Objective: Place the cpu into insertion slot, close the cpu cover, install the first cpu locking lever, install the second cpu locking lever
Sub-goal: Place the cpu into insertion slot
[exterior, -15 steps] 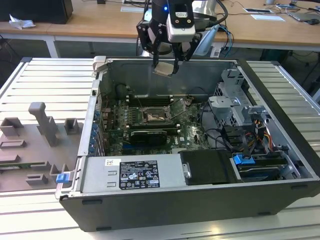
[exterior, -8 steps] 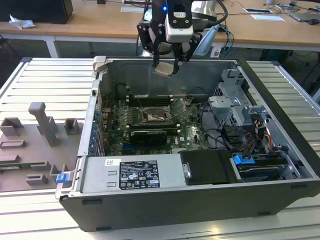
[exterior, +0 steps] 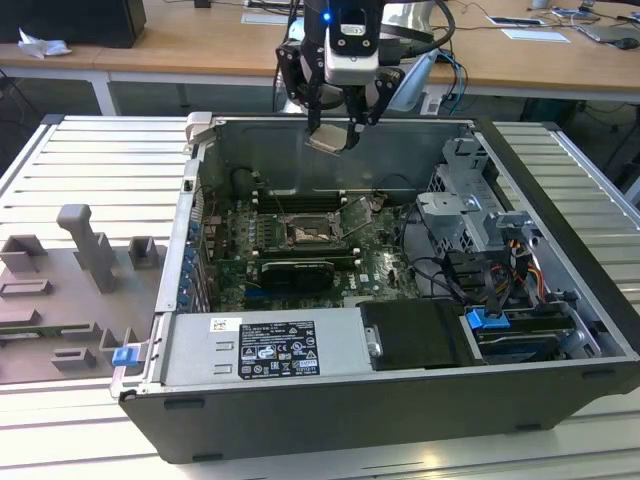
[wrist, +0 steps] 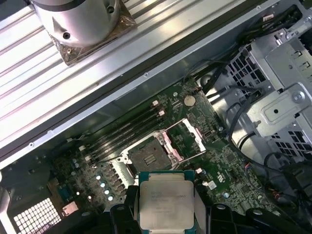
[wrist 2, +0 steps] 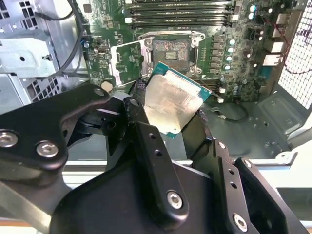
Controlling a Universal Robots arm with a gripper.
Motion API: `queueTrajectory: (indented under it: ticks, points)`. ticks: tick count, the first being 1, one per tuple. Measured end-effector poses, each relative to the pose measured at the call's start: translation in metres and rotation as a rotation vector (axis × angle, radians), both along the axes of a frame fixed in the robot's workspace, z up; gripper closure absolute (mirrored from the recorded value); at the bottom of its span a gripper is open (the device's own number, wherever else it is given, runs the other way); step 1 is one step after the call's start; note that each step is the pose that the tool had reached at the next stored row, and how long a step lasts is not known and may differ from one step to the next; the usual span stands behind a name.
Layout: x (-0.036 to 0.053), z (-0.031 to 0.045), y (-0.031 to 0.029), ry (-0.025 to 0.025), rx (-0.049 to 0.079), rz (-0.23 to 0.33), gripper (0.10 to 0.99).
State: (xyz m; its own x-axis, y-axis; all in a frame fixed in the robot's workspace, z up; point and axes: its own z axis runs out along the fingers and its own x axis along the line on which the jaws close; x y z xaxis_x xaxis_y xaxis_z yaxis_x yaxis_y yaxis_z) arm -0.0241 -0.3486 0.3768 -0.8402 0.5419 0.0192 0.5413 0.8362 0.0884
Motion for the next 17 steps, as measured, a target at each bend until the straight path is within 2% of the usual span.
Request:
queueTrajectory:
  ticks: [11,17]
  points:
    - [0.0,-0.0006,0.0,-0.0001,0.0,-0.088,0.545]
    - [0.0,-0.0011,0.0,-0.0001,-0.001,-0.178,0.545]
